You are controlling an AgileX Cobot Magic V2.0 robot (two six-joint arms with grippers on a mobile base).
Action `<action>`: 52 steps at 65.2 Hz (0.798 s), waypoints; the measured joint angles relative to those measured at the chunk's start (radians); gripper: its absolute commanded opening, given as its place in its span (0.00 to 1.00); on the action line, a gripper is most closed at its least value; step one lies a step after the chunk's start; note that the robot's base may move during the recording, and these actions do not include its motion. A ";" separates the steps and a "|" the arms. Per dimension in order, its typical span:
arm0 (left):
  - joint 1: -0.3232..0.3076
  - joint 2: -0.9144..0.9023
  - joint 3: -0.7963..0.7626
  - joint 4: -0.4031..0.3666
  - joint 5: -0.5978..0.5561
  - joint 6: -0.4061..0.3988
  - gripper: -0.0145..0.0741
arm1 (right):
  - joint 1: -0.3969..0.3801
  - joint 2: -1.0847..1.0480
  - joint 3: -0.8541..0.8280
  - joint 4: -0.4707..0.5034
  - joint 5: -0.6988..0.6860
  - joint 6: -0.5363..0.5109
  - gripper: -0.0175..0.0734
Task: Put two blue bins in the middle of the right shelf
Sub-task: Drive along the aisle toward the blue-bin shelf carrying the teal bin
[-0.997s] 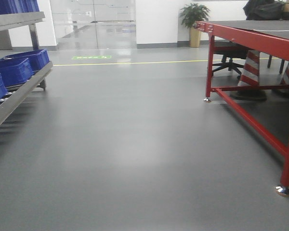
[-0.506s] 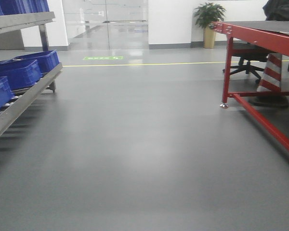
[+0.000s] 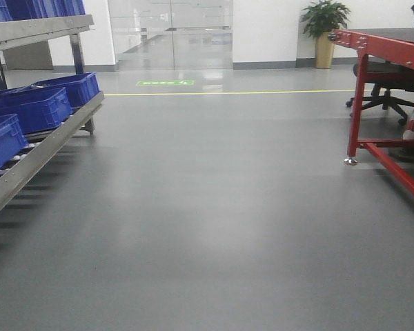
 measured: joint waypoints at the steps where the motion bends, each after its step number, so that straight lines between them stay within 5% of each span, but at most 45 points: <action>1: 0.000 0.000 0.000 0.000 0.000 0.000 0.04 | 0.000 0.000 0.000 0.000 0.000 0.000 0.03; 52: 0.000 0.000 0.000 0.008 -0.159 0.002 0.04 | -0.002 0.000 -0.002 -0.021 -0.028 0.002 0.03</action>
